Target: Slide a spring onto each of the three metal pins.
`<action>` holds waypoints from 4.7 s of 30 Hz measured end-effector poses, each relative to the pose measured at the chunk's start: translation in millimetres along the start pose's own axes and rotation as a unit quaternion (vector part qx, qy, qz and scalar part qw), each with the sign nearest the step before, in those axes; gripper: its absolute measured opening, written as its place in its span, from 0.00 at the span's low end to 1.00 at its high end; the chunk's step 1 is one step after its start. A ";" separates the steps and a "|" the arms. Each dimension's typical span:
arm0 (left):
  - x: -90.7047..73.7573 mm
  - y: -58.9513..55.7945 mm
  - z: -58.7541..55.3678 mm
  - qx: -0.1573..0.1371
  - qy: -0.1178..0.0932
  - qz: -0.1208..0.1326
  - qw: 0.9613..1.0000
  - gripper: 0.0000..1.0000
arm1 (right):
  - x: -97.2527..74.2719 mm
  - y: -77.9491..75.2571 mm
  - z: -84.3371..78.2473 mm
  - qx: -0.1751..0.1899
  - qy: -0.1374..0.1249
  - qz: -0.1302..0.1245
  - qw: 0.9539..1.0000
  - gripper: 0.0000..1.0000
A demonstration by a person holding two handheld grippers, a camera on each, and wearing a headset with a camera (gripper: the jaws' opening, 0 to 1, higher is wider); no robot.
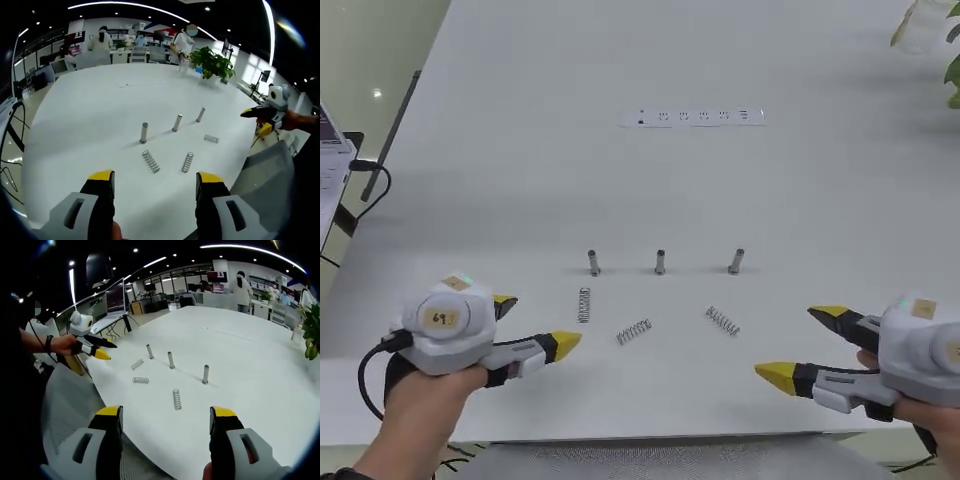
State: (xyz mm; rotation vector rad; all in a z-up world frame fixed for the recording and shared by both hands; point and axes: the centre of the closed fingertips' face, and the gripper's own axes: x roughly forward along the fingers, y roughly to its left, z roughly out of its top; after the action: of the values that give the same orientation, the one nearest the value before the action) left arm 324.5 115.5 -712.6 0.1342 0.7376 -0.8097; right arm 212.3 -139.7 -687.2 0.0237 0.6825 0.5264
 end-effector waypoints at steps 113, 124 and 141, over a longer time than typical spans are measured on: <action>37.1 2.5 25.4 0.112 0.048 -0.005 0.993 0.02 | -0.1 1.2 -1.8 0.005 0.001 0.006 1.000 0.67; 33.3 -18.1 50.3 0.146 0.026 -0.027 0.989 0.02 | 4.1 2.9 5.4 0.005 -0.005 0.015 1.000 0.65; 36.4 -62.9 72.6 0.203 0.009 -0.070 0.977 0.02 | 18.8 7.3 27.8 -0.015 -0.017 0.043 0.999 0.59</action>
State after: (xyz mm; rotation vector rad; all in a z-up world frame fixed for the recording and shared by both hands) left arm 336.9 22.2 -671.7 0.4619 0.5948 -1.0900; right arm 238.1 -120.4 -675.3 0.0337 0.6415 0.6169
